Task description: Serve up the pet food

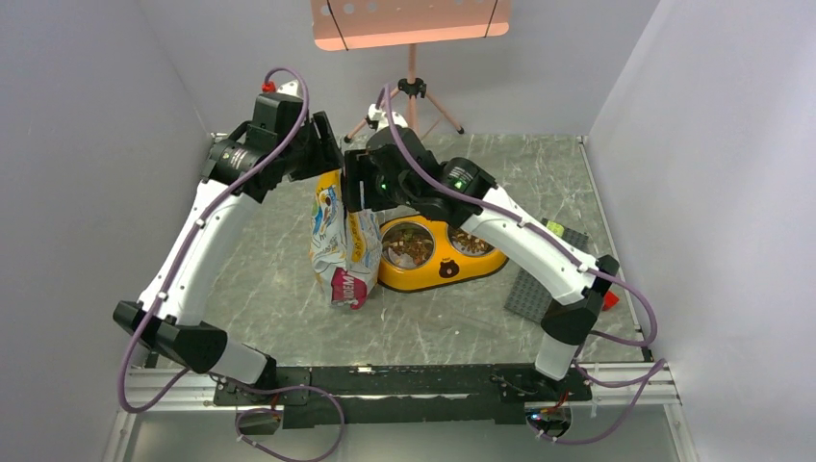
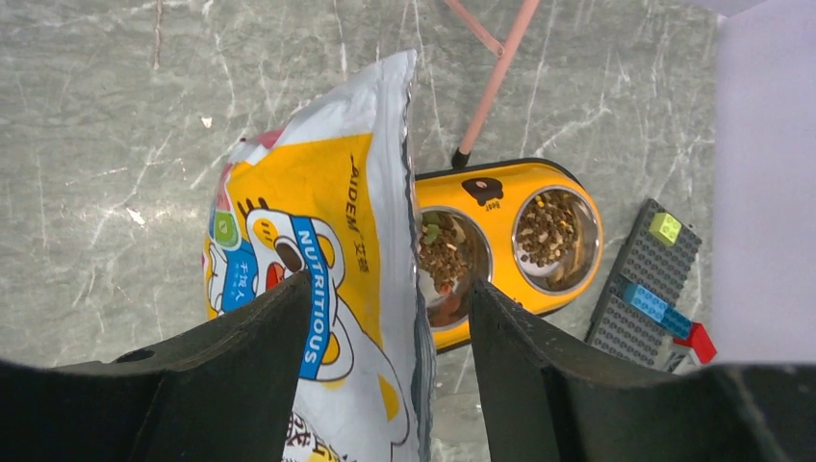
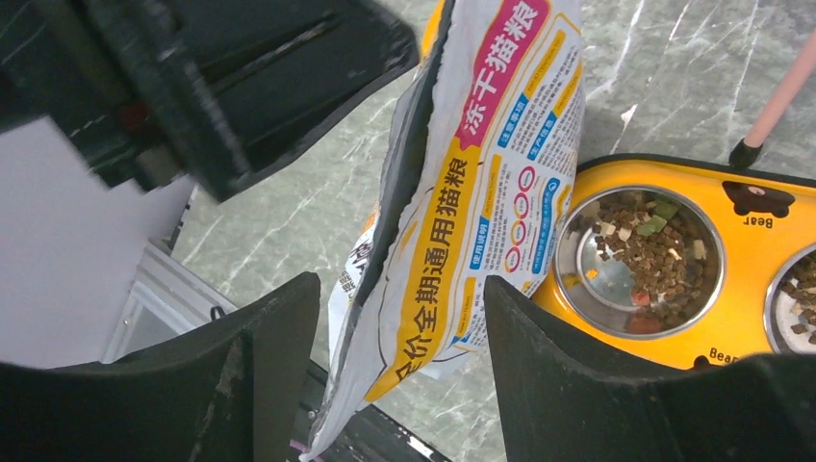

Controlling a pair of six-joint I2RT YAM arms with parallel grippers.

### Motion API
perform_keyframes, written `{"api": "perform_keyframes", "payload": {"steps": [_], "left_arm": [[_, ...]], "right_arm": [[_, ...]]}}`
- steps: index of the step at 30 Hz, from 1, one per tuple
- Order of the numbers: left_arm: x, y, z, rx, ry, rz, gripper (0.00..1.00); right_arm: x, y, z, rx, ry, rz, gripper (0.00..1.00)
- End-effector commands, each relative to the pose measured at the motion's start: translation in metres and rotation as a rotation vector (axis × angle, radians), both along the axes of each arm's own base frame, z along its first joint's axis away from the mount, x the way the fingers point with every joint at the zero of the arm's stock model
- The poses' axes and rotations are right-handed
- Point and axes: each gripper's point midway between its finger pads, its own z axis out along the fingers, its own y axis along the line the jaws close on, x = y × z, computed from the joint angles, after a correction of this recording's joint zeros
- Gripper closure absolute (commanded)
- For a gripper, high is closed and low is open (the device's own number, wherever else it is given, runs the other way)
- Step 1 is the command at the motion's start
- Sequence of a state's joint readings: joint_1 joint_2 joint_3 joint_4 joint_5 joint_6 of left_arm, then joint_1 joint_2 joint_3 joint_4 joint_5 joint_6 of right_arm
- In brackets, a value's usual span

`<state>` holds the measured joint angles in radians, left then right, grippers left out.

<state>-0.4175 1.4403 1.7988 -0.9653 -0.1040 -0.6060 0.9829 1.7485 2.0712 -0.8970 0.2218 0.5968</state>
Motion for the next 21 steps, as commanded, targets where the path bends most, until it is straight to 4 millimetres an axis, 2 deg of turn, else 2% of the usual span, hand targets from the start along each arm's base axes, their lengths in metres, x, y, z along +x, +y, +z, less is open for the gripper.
{"api": "perform_keyframes", "payload": {"steps": [1,5,10,15,17,21], "left_arm": [[0.021,0.001,0.019,0.043,-0.084,-0.003,0.35],[0.04,-0.006,0.007,0.085,-0.071,-0.029,0.36],[0.063,-0.016,0.004,0.112,-0.087,-0.092,0.43],[0.071,-0.013,-0.009,0.101,-0.012,-0.116,0.73],[0.072,-0.013,-0.006,0.103,-0.03,-0.126,0.78],[0.07,-0.012,-0.006,0.102,-0.035,-0.129,0.85]], "right_arm": [[0.004,0.013,0.008,0.011,-0.04,0.031,0.32],[0.015,0.022,0.003,-0.011,-0.051,0.022,0.29],[0.032,0.03,-0.002,-0.036,-0.081,-0.011,0.29],[0.045,0.032,-0.012,-0.072,-0.093,-0.07,0.4],[0.05,0.033,-0.017,-0.081,-0.105,-0.081,0.46],[0.059,0.038,-0.026,-0.114,-0.116,-0.092,0.48]]}}
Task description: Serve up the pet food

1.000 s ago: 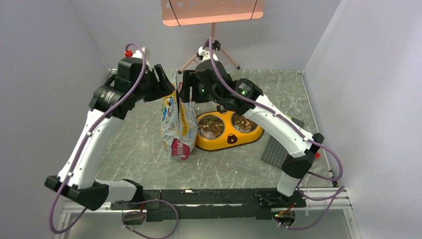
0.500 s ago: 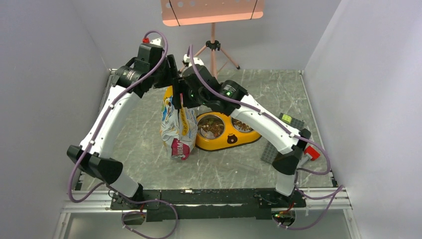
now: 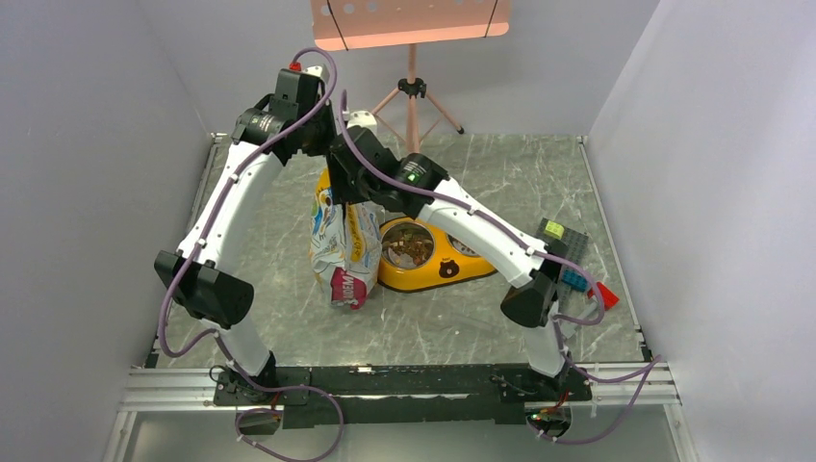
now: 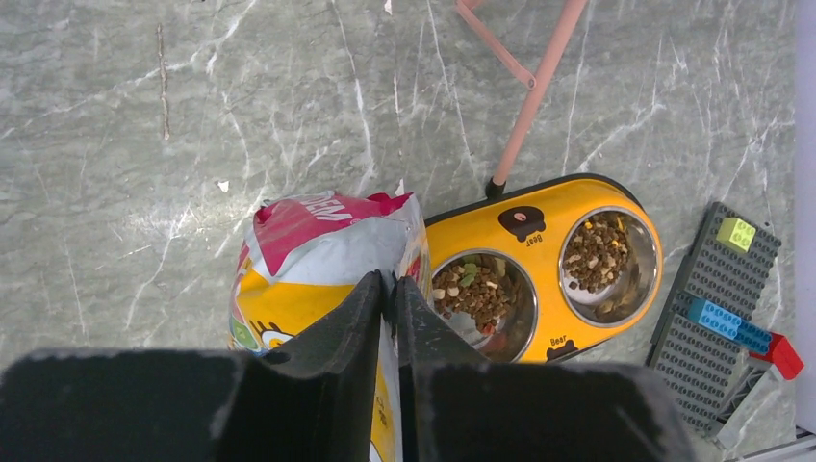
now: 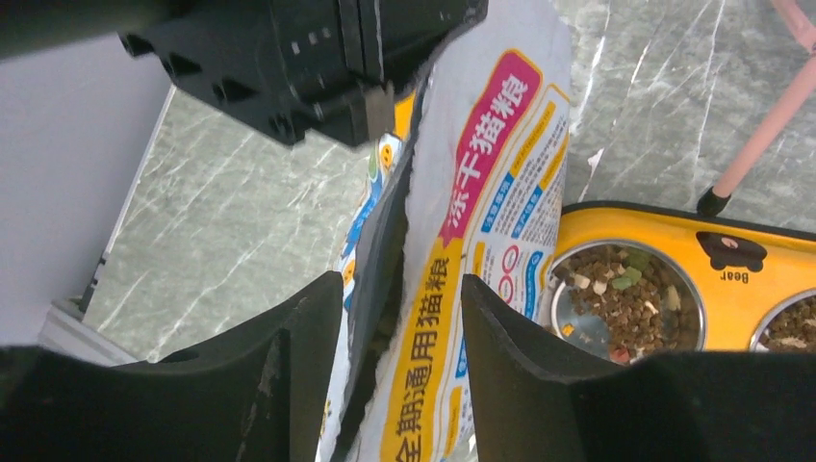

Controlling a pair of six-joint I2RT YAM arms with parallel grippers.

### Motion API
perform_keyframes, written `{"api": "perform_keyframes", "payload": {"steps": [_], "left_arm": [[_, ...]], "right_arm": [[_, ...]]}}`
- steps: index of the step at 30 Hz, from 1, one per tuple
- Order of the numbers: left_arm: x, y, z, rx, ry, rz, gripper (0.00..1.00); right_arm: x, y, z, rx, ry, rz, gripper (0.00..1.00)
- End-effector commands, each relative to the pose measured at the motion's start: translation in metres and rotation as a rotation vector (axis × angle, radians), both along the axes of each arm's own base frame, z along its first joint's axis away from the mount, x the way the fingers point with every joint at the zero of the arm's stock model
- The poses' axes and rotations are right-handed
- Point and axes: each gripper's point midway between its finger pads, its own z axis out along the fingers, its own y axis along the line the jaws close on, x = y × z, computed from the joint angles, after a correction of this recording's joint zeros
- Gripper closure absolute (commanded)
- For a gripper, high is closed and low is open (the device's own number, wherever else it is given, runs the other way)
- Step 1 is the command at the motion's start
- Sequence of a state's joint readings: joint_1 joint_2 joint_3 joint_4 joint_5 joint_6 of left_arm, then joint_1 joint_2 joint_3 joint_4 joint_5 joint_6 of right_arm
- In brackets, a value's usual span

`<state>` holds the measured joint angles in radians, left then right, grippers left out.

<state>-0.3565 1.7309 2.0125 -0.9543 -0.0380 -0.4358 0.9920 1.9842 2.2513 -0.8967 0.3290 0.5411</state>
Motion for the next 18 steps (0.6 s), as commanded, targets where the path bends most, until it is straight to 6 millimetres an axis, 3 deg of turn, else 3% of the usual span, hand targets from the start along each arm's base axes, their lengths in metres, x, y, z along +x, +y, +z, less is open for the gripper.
{"api": "perform_keyframes", "payload": {"steps": [1,5,7,8,9,10,14,18], "left_arm": [[-0.006,-0.002,0.026,-0.022,-0.069,-0.037,0.88],[-0.01,0.001,0.027,-0.021,-0.072,-0.036,0.98],[-0.008,0.004,0.028,-0.025,-0.077,-0.027,1.0],[-0.007,0.005,0.028,-0.036,-0.072,-0.019,1.0],[-0.006,0.006,0.03,-0.055,-0.066,-0.012,1.0],[-0.004,0.008,0.03,-0.076,-0.054,0.003,1.0],[0.008,0.02,0.029,-0.111,-0.009,0.093,1.0],[0.018,0.025,0.027,-0.125,-0.002,0.134,1.0]], "right_arm": [[0.017,0.003,0.012,-0.001,-0.07,-0.042,0.48],[0.022,0.009,0.012,0.015,-0.084,-0.039,0.52],[0.026,0.01,0.009,0.023,-0.073,-0.046,0.61],[0.029,0.009,0.005,0.015,-0.065,-0.054,0.72],[0.031,0.005,0.003,-0.002,-0.064,-0.065,0.92],[0.032,0.003,-0.001,-0.034,-0.066,-0.078,1.0],[0.004,0.013,0.017,-0.095,-0.137,0.021,1.0],[-0.034,0.017,0.025,0.038,-0.078,0.109,1.0]]}}
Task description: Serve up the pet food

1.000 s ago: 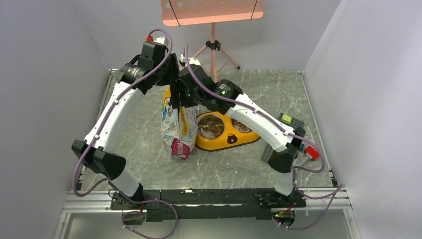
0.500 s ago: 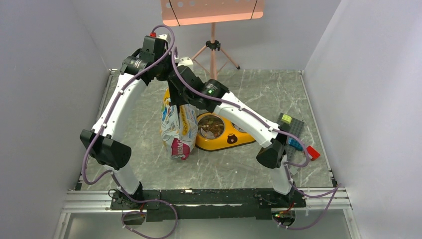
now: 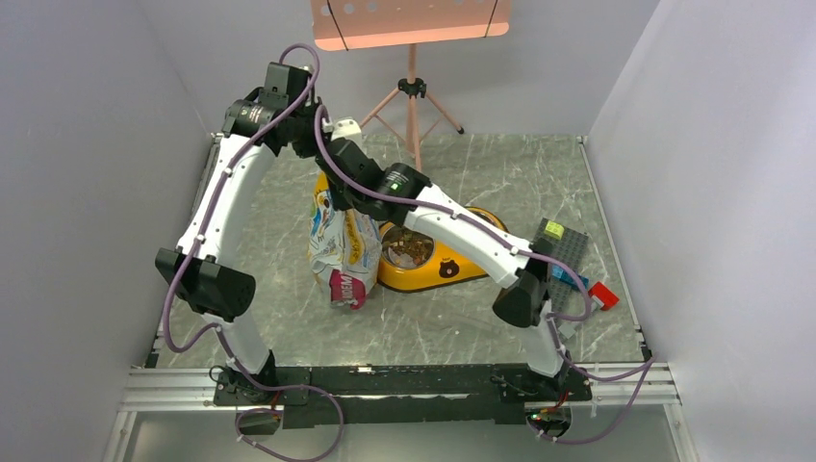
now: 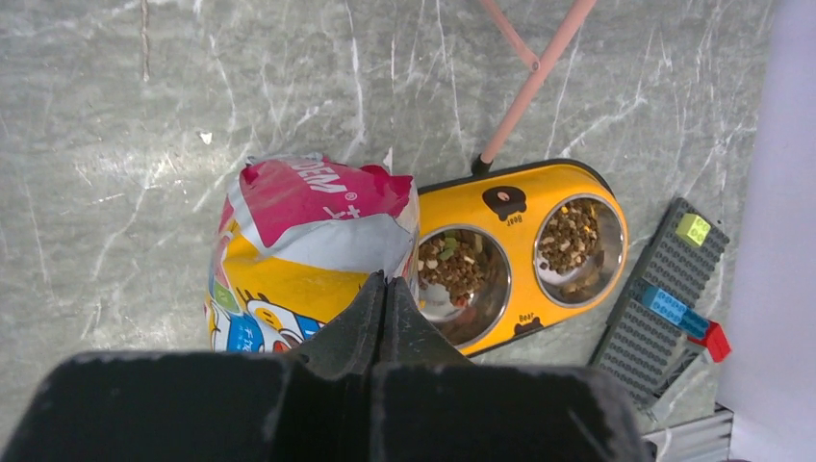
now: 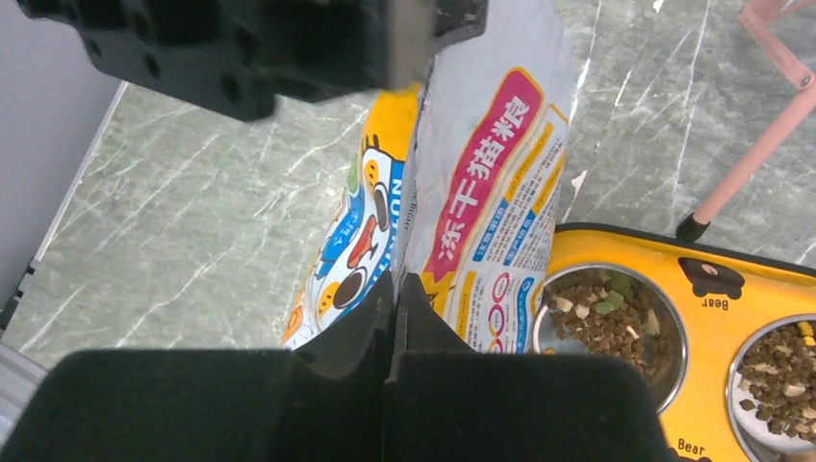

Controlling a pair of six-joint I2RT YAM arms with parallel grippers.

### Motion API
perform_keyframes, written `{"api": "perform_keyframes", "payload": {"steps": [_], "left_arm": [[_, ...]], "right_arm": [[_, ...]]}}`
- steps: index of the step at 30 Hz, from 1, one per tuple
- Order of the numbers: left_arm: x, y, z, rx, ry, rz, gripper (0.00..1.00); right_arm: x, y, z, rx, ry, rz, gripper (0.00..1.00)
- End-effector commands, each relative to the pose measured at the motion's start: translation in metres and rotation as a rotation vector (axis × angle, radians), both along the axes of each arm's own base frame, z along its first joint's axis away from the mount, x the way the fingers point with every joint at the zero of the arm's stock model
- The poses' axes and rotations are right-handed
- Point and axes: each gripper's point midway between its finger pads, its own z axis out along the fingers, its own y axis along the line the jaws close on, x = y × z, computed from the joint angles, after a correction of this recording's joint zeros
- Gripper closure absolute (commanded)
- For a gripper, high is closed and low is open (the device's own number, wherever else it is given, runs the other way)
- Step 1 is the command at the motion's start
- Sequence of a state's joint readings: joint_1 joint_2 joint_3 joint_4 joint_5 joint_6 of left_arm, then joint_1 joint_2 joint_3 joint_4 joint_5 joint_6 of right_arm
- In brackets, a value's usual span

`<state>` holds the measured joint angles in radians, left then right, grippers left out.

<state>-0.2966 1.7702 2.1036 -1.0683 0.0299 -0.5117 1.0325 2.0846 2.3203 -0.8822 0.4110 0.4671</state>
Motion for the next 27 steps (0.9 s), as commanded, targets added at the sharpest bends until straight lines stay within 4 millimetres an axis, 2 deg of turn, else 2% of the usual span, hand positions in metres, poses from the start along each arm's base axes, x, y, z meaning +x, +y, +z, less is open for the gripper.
{"api": "perform_keyframes", "payload": {"steps": [1,3,4,5,7,10,11,12,16,18,20,22,23,25,26,27], "left_arm": [[0.022,0.01,0.027,-0.054,-0.097,0.078,1.0],[0.022,0.009,0.031,-0.069,-0.111,0.07,1.0],[0.021,0.008,0.031,-0.074,-0.114,0.067,1.0],[0.02,0.008,0.032,-0.077,-0.115,0.066,1.0],[0.018,0.009,0.035,-0.079,-0.127,0.064,1.0],[0.016,0.013,0.038,-0.06,-0.142,0.069,1.0],[0.016,0.014,0.038,-0.055,-0.141,0.072,1.0],[0.016,0.015,0.038,-0.053,-0.135,0.078,1.0],[0.017,0.021,0.033,-0.034,-0.097,0.125,1.0],[0.019,0.021,0.033,-0.04,-0.096,0.131,1.0],[0.019,0.02,0.034,-0.053,-0.101,0.132,1.0],[0.018,0.019,0.035,-0.06,-0.105,0.132,1.0],[0.018,0.019,0.035,-0.061,-0.104,0.133,1.0],[0.017,0.019,0.036,-0.061,-0.106,0.13,1.0],[0.017,0.02,0.036,-0.057,-0.106,0.13,1.0],[0.016,0.02,0.036,-0.056,-0.106,0.131,1.0]], "right_arm": [[-0.044,-0.006,0.047,0.145,0.005,0.094,1.0],[-0.038,-0.012,0.045,0.14,0.02,0.066,0.98],[-0.031,-0.014,0.044,0.131,0.023,0.047,0.85],[-0.026,-0.014,0.043,0.125,0.029,0.043,0.77],[-0.016,-0.013,0.039,0.135,0.055,0.037,0.73],[-0.016,-0.012,0.036,0.146,0.073,0.045,0.81],[-0.018,-0.011,0.033,0.146,0.077,0.058,0.98],[-0.02,-0.009,0.033,0.151,0.069,0.079,1.0],[-0.044,-0.002,0.031,0.119,0.041,0.148,1.0],[-0.046,-0.004,0.023,0.123,0.073,0.145,1.0],[-0.039,-0.011,0.017,0.108,0.098,0.116,1.0],[-0.032,-0.017,0.01,0.068,0.121,0.085,0.78],[-0.032,-0.017,0.008,0.059,0.125,0.088,0.72],[-0.037,-0.013,0.003,0.072,0.138,0.116,0.67],[-0.04,-0.01,0.004,0.089,0.143,0.136,0.67],[-0.043,-0.007,0.004,0.103,0.148,0.158,0.8]]}}
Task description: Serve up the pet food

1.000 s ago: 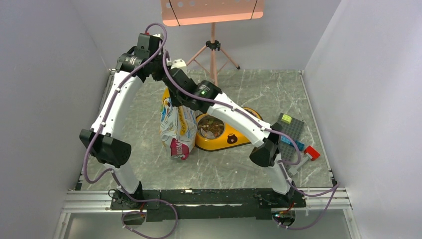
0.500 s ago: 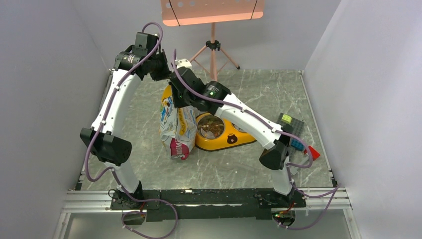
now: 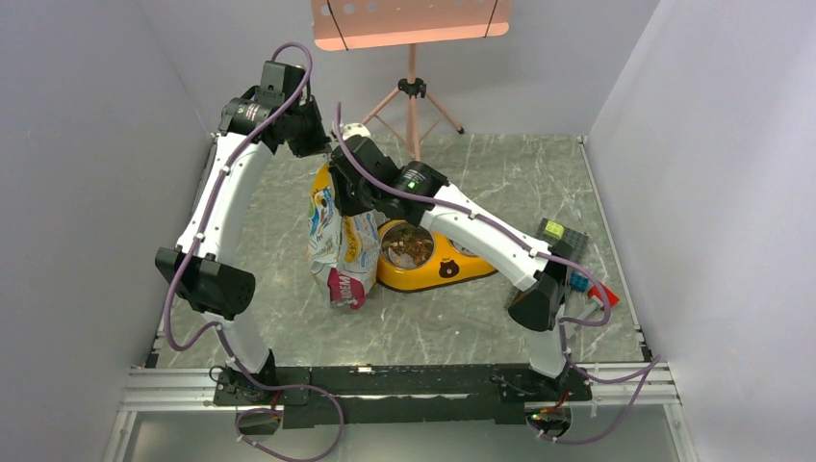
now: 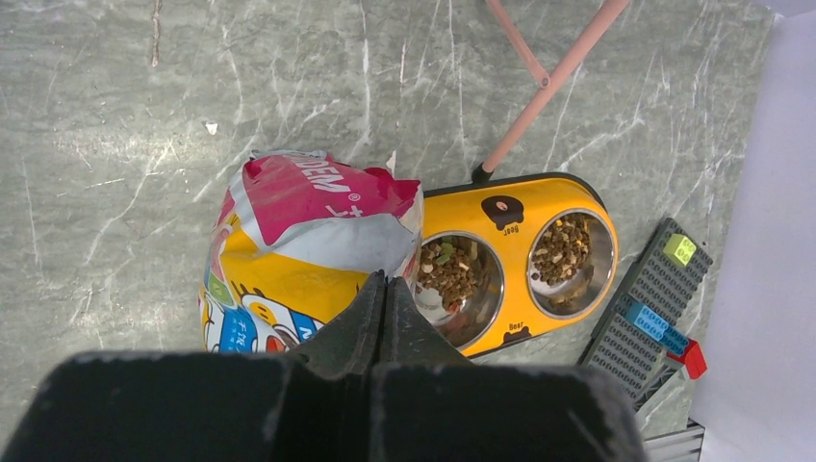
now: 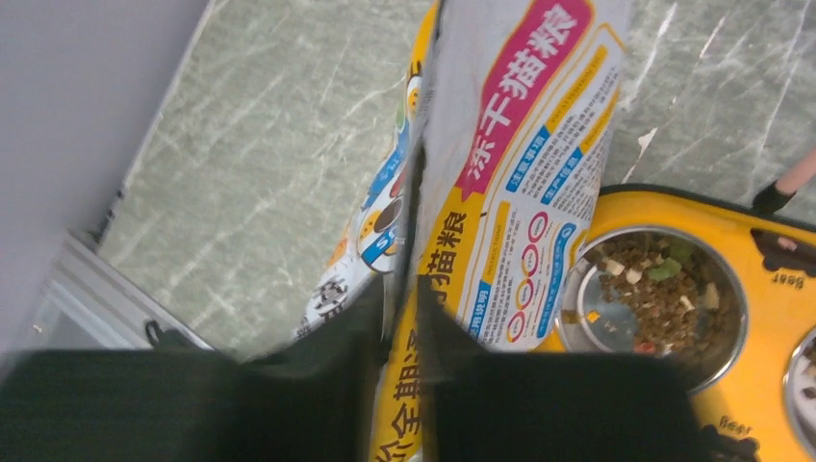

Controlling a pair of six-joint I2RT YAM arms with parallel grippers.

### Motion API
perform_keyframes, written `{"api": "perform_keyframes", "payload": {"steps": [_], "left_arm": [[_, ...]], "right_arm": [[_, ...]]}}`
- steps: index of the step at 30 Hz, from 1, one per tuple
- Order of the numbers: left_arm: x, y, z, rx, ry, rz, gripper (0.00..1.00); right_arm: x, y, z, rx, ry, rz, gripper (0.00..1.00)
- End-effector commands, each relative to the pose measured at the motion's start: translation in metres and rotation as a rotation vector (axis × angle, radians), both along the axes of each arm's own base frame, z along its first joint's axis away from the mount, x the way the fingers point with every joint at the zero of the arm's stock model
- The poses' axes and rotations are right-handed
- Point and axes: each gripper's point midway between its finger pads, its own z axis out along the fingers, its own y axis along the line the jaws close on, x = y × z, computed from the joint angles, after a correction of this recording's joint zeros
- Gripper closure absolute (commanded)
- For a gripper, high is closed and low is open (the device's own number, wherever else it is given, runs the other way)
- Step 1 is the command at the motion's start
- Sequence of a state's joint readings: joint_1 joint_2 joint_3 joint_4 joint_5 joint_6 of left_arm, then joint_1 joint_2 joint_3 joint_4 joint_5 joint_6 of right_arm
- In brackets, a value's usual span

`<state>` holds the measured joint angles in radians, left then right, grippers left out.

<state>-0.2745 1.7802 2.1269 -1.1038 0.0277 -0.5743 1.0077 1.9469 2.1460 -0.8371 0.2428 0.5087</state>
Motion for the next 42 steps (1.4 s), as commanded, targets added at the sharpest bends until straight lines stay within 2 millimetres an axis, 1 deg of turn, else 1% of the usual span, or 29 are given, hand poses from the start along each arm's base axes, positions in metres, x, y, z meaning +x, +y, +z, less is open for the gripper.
{"api": "perform_keyframes", "payload": {"steps": [1,3,4,5,8,10,11,14,16,18,22,24,27,29,31,32,34,35,36,38,39,40,42], "left_arm": [[0.015,0.012,0.036,-0.014,-0.143,0.063,1.0],[0.012,0.01,0.038,-0.018,-0.15,0.045,1.0],[0.01,0.01,0.039,-0.017,-0.15,0.042,0.93],[0.006,0.008,0.038,-0.025,-0.14,0.032,0.82],[-0.011,-0.004,0.038,-0.074,-0.136,-0.014,0.58],[-0.027,-0.011,0.04,-0.091,-0.145,-0.036,0.48],[-0.034,-0.015,0.041,-0.095,-0.15,-0.048,0.44],[-0.056,-0.031,0.041,-0.117,-0.151,-0.093,0.43],[-0.066,-0.04,0.035,-0.121,-0.129,-0.112,0.45],[-0.072,-0.043,0.026,-0.1,-0.103,-0.114,0.47],[-0.077,-0.036,0.015,-0.041,-0.069,-0.094,0.52],[-0.079,-0.03,0.013,0.009,-0.068,-0.084,0.51],[-0.081,-0.029,0.007,0.036,-0.051,-0.089,0.48],[-0.084,-0.025,0.0,0.035,-0.027,-0.055,0.47],[-0.084,-0.026,0.002,-0.01,-0.061,-0.037,0.48],[-0.084,-0.026,0.003,-0.05,-0.078,-0.03,0.49],[-0.082,-0.021,0.007,-0.139,-0.105,-0.003,0.6],[-0.083,-0.021,0.015,-0.193,-0.134,-0.009,0.63],[-0.081,-0.018,0.017,-0.235,-0.149,-0.001,0.63],[-0.078,-0.014,0.022,-0.292,-0.177,0.01,0.56],[-0.077,-0.011,0.024,-0.286,-0.19,0.014,0.5],[-0.075,-0.01,0.025,-0.268,-0.199,0.009,0.48],[-0.076,-0.01,0.022,-0.242,-0.184,-0.013,0.46]], "right_arm": [[-0.019,0.005,-0.004,0.018,0.051,0.094,1.0],[-0.027,0.01,0.005,0.031,0.008,0.141,1.0],[-0.03,0.011,0.01,0.034,-0.02,0.157,1.0],[-0.033,0.013,0.01,0.043,-0.017,0.175,1.0],[-0.03,0.014,0.01,0.065,0.006,0.193,1.0],[-0.03,0.014,0.016,0.091,-0.011,0.198,1.0],[-0.03,0.014,0.02,0.099,-0.018,0.2,1.0],[-0.025,0.013,0.026,0.095,-0.034,0.19,1.0],[-0.023,0.012,0.028,0.089,-0.041,0.181,1.0],[-0.021,0.011,0.031,0.089,-0.049,0.171,1.0],[-0.019,0.008,0.03,0.074,-0.055,0.157,1.0],[-0.019,0.007,0.031,0.076,-0.058,0.155,1.0],[-0.019,0.005,0.034,0.08,-0.067,0.146,1.0],[-0.019,0.003,0.034,0.082,-0.07,0.141,1.0],[-0.021,0.003,0.036,0.097,-0.072,0.144,1.0],[-0.023,0.003,0.037,0.111,-0.071,0.152,1.0],[-0.028,0.003,0.039,0.142,-0.068,0.164,1.0],[-0.03,0.003,0.041,0.157,-0.07,0.17,1.0],[-0.032,0.003,0.041,0.168,-0.067,0.178,1.0],[-0.034,0.004,0.042,0.185,-0.066,0.188,1.0],[-0.034,0.005,0.042,0.19,-0.066,0.191,1.0],[-0.033,0.006,0.042,0.19,-0.065,0.191,1.0],[-0.032,0.007,0.044,0.188,-0.066,0.192,1.0]]}}
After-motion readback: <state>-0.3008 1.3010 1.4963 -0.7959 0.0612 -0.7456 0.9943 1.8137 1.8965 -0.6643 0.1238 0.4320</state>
